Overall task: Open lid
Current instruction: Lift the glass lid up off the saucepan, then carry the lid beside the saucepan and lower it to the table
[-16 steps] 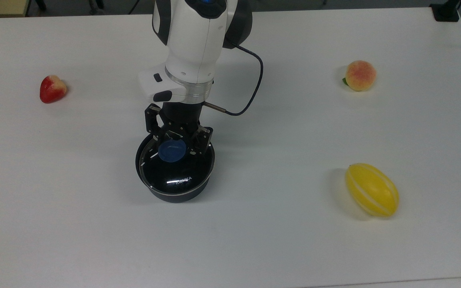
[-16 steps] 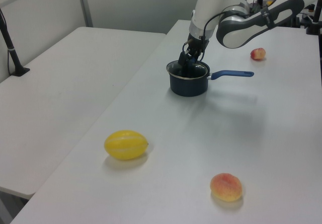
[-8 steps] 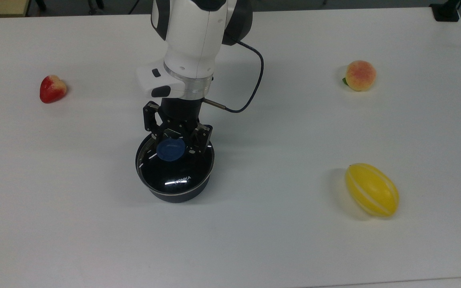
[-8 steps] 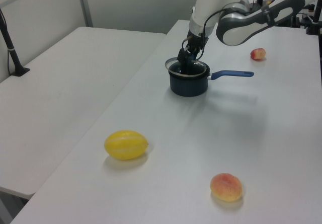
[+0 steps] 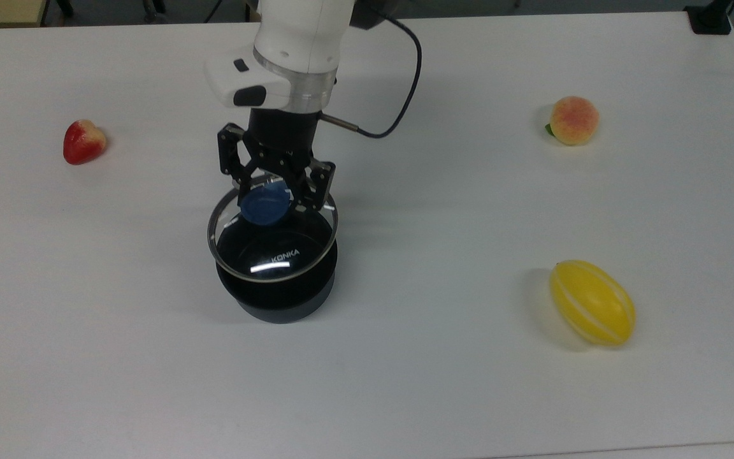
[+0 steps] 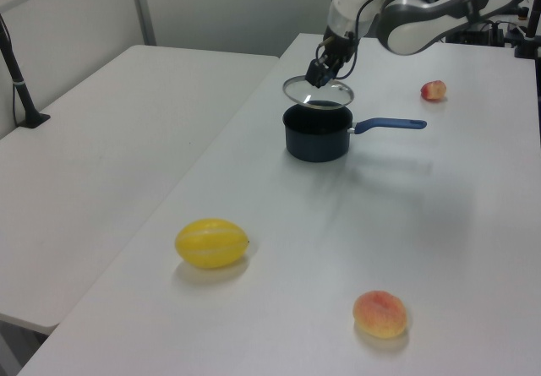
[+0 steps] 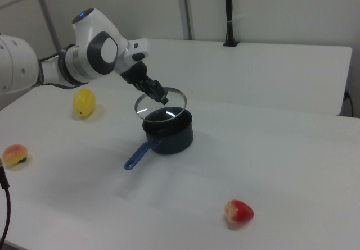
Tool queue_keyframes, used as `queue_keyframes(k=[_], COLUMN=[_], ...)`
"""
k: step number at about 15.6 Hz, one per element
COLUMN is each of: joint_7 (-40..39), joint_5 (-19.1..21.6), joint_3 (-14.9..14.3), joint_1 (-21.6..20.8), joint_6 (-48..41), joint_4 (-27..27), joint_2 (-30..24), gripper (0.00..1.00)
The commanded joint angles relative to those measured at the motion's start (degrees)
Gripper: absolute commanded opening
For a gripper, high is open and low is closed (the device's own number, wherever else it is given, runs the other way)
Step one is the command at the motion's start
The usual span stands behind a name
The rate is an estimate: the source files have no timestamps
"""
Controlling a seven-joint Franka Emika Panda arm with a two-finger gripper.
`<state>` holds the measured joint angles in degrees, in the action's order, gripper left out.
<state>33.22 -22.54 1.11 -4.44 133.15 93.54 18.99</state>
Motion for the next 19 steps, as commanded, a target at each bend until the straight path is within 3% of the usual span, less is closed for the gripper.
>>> queue_keyframes(k=[1, 5, 12, 15, 19], joint_7=[-6.66, -18.34, -26.62, -29.87, -30.76], joint_5=[2.49, 8.46, 9.44, 9.44, 8.92], joint_3=[0.65, 0.56, 0.56, 0.56, 0.65], joint_1=[0.22, -0.22, -4.61, -6.63, -7.86], joint_6=[-6.92, -17.19, -25.82, -32.41, -32.69], joint_4=[4.63, 8.58, 22.81, 25.55, 31.25], joint_2=[-6.85, -14.05, -27.77, -29.45, -30.24], gripper=[0.05, 0.06, 0.05, 0.06, 0.06])
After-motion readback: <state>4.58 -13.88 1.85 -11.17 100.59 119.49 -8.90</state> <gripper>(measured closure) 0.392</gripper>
